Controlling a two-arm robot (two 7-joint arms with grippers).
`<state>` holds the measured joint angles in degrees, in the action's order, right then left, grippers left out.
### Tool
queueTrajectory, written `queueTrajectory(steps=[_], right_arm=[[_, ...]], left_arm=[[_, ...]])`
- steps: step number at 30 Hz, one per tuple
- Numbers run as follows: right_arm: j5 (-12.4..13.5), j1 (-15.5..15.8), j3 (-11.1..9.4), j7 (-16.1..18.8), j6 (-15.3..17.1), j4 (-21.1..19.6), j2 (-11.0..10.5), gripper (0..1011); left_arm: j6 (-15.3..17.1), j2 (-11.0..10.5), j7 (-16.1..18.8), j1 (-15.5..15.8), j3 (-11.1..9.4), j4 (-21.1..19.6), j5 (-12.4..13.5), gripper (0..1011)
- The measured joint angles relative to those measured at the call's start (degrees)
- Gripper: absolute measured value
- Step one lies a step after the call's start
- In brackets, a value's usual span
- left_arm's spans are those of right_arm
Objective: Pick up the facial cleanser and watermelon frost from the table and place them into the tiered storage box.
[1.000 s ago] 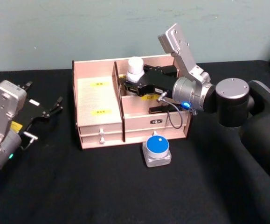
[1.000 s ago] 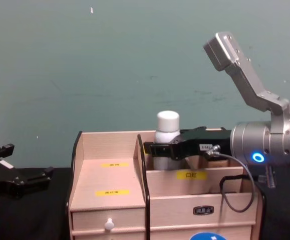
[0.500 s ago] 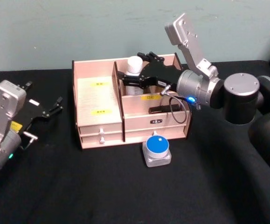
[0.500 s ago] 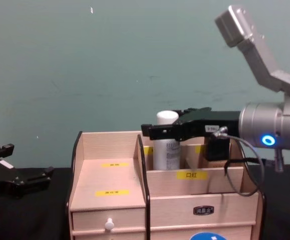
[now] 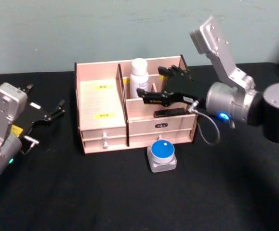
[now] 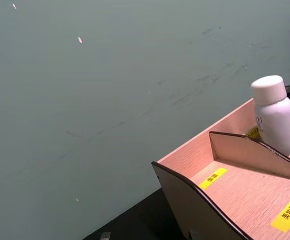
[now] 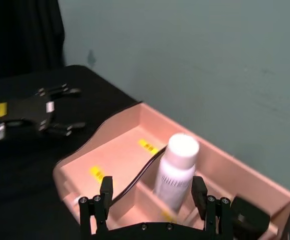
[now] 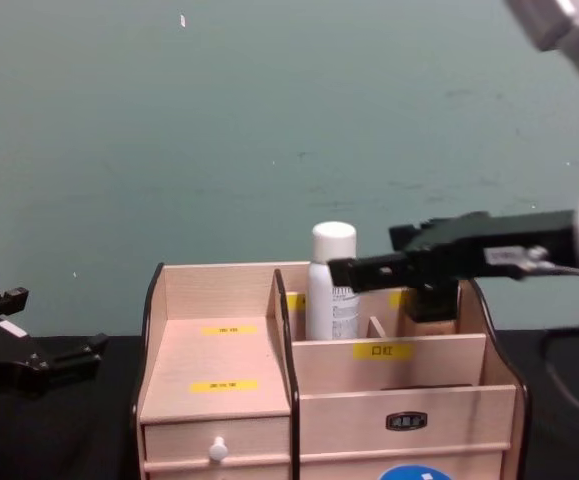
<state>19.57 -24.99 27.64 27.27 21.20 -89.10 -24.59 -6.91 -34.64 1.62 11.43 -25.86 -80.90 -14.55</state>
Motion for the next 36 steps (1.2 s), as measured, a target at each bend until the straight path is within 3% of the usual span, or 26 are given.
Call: queueTrajectory(steps=[8, 13, 17, 23, 36], right_arm=[[3.29, 8.91, -2.11, -1.06, 2.44, -9.93, -6.23, 1002], [4.96, 14.49, -3.19, -2.76, 2.89, -12.42, -8.93, 1003], [5.69, 16.96, -3.29, -3.24, 2.91, -12.69, -9.93, 1002], [5.77, 18.60, -1.90, -3.30, 2.54, -11.99, -10.52, 1003], [3.41, 17.19, 0.50, -3.55, 2.50, -8.02, -8.94, 1003]], left_arm=[[0.00, 0.00, 0.00, 0.00, 0.00, 0.00, 0.00, 1010], [0.00, 0.00, 0.00, 0.00, 0.00, 0.00, 0.00, 1010], [0.00, 0.00, 0.00, 0.00, 0.00, -0.01, 0.00, 1009], [0.00, 0.00, 0.00, 0.00, 0.00, 0.00, 0.00, 1010], [0.00, 0.00, 0.00, 0.00, 0.00, 0.00, 0.00, 1010]])
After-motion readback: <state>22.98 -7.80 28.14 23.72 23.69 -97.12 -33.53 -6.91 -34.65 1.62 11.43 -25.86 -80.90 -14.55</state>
